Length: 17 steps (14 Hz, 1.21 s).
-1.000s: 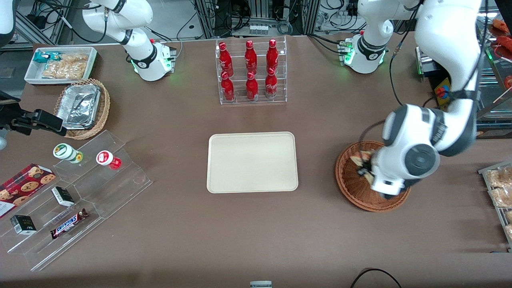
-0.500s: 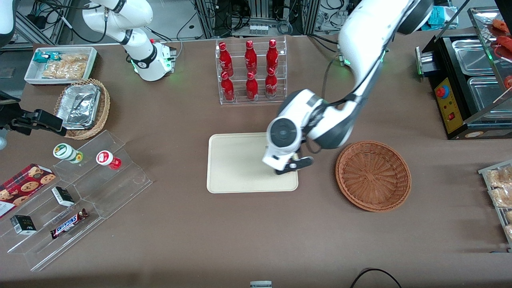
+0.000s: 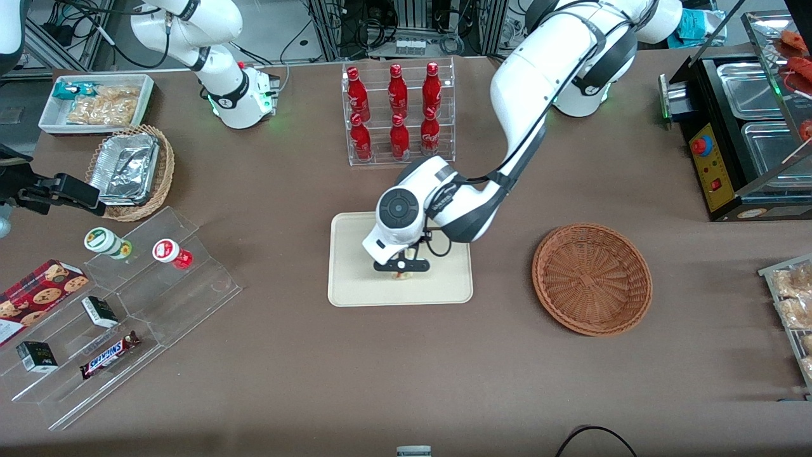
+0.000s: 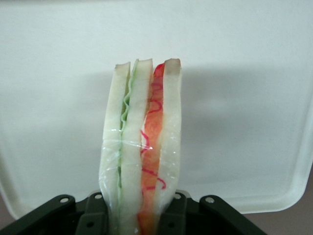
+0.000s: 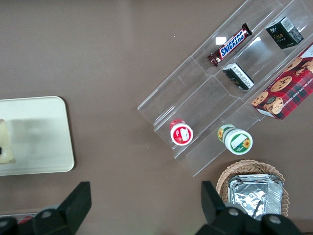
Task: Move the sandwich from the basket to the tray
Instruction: 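Lower the sandwich onto the tray and open the left gripper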
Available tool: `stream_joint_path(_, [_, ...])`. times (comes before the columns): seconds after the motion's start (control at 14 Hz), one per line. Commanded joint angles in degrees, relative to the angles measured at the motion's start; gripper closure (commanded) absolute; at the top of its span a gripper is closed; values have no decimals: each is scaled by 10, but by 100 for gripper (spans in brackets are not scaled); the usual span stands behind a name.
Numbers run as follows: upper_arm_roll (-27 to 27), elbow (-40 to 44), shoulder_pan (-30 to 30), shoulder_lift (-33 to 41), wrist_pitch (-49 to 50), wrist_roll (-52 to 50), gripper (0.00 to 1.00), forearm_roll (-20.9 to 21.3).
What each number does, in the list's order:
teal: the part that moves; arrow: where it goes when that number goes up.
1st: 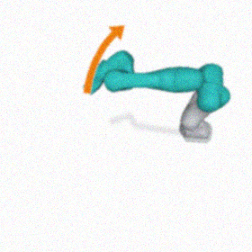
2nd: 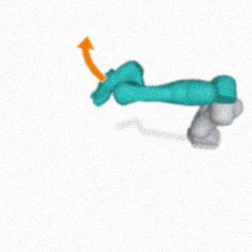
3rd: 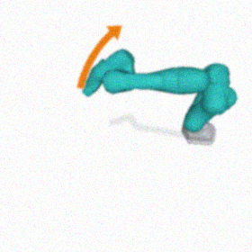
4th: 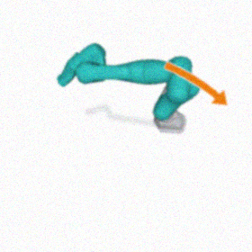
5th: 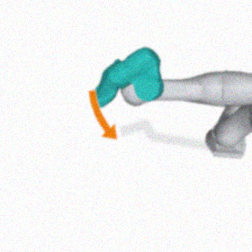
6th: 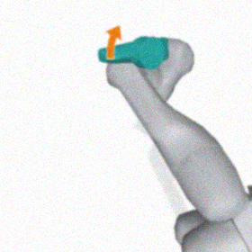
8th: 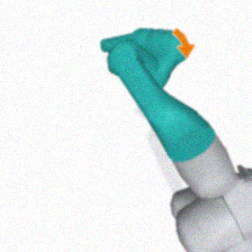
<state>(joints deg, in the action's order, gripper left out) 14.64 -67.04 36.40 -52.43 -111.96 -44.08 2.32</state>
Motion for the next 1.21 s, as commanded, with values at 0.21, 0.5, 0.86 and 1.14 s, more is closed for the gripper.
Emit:
stream_joint_path(0.21, [-4,24,19,-50,-27,-35,70,-6])
stream_joint_path(0.5, [-6,25,18,-39,-23,-37,0,-5])
stream_joint_path(0.86, [-8,24,-7,35,64,-36,0,-4])
stream_joint_path(1.14, [-8,-25,-93,127,155,-19,0,1])
